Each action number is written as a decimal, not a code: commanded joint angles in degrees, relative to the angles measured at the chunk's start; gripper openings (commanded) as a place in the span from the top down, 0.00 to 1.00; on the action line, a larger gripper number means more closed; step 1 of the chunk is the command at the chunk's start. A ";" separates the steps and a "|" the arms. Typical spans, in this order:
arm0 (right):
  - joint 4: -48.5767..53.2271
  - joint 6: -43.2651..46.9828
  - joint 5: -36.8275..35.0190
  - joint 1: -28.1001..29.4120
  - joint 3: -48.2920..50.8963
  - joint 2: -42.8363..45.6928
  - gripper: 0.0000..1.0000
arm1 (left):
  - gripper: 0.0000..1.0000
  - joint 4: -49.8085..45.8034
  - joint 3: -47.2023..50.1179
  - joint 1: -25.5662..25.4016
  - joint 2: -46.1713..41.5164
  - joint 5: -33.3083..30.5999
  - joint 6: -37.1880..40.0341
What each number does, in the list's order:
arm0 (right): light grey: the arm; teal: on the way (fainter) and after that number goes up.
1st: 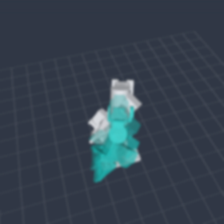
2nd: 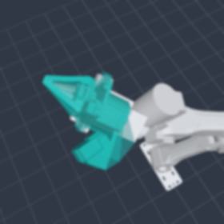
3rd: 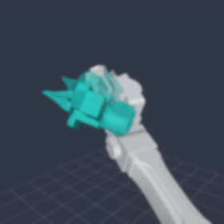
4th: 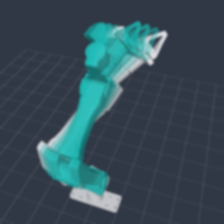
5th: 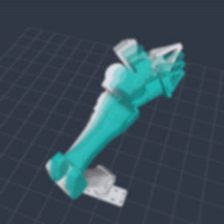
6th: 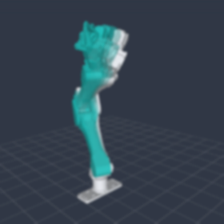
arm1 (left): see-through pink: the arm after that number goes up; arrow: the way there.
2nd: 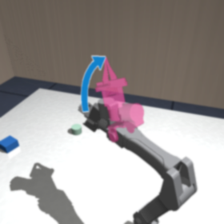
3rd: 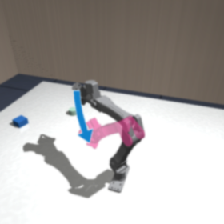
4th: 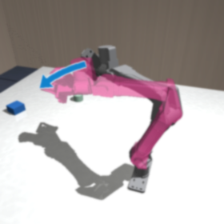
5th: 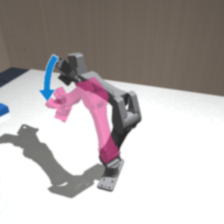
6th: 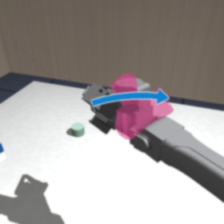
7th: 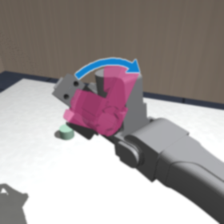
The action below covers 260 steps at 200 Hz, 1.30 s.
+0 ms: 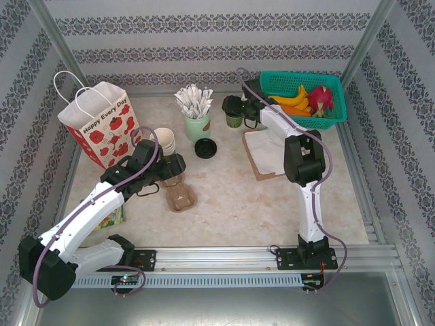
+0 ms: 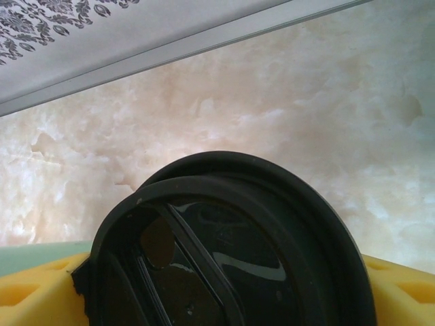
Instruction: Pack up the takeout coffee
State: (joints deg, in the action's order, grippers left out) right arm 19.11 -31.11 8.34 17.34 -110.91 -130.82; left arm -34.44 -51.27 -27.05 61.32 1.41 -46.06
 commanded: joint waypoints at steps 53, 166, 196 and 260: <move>2.15 1.83 -2.18 -1.00 -0.49 2.23 0.02 | 0.00 -3.65 1.55 -0.20 -1.03 -3.78 -2.66; -3.39 5.74 -1.65 -1.01 22.79 25.17 0.02 | 0.00 13.82 17.20 0.07 1.74 3.22 2.93; -5.72 3.66 -1.39 -0.20 32.92 33.65 0.02 | 0.00 18.18 16.65 -0.24 7.28 7.51 5.14; -4.70 1.45 -4.82 2.74 51.14 50.18 0.02 | 0.00 19.40 8.99 -6.73 19.07 10.56 9.50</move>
State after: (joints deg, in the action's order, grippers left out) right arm 14.20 -27.83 5.76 19.38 -64.07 -85.62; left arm -17.12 -37.76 -31.14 77.52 10.15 -40.27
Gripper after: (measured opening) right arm 0.980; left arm 0.994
